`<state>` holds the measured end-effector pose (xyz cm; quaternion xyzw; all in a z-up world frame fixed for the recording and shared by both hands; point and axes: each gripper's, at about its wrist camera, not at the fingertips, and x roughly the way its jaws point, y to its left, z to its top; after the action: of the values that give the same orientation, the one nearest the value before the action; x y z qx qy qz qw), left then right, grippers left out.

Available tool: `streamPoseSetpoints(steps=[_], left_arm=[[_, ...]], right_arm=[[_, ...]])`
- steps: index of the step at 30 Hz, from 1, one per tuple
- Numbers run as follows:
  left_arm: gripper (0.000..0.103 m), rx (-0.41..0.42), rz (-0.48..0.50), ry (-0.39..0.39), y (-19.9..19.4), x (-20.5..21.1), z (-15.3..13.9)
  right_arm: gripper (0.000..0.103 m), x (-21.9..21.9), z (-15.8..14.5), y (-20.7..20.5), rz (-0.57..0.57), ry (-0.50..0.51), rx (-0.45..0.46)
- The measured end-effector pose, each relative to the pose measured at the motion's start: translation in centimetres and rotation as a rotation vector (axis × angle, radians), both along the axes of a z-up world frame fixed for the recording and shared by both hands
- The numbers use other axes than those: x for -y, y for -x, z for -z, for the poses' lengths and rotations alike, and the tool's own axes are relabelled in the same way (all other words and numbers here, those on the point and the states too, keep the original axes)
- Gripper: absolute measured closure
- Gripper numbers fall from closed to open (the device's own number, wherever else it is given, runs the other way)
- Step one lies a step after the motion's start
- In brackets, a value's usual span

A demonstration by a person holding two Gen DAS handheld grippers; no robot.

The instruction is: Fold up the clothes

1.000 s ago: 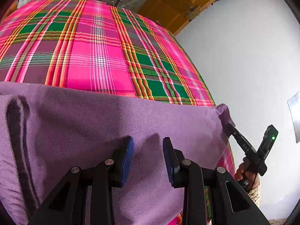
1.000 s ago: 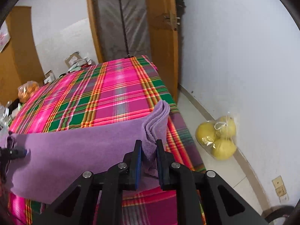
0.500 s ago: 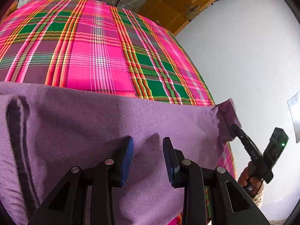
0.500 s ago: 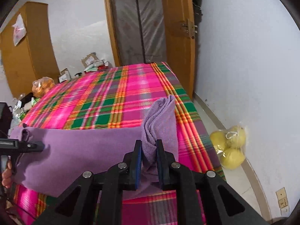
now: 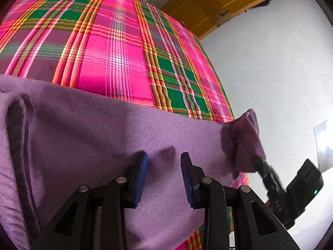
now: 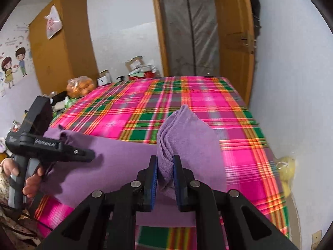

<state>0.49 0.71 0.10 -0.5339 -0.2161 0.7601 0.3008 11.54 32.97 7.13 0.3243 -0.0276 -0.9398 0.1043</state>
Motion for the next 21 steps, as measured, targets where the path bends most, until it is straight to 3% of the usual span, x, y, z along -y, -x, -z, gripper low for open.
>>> streamPoseSetpoints(steps=[6,10,14,21], left_arm=[[0.068,0.055,0.009,-0.079,0.4,-0.5,0.0],[0.057,0.095,0.055,-0.153,0.4,-1.8,0.1],[0.057,0.129,0.077,-0.226,0.6,-3.0,0.1],[0.057,0.156,0.104,-0.258,0.7,-4.8,0.0]], right_arm=[[0.088,1.7,1.0,-0.7,-0.061,0.030,0.028],[0.088,2.5,1.7,-0.9,-0.092,0.051,0.053],[0.088,3.3,2.4,-1.2,-0.108,0.058,0.075],[0.088,4.1,3.1,-1.5,-0.131,0.066,0.096]])
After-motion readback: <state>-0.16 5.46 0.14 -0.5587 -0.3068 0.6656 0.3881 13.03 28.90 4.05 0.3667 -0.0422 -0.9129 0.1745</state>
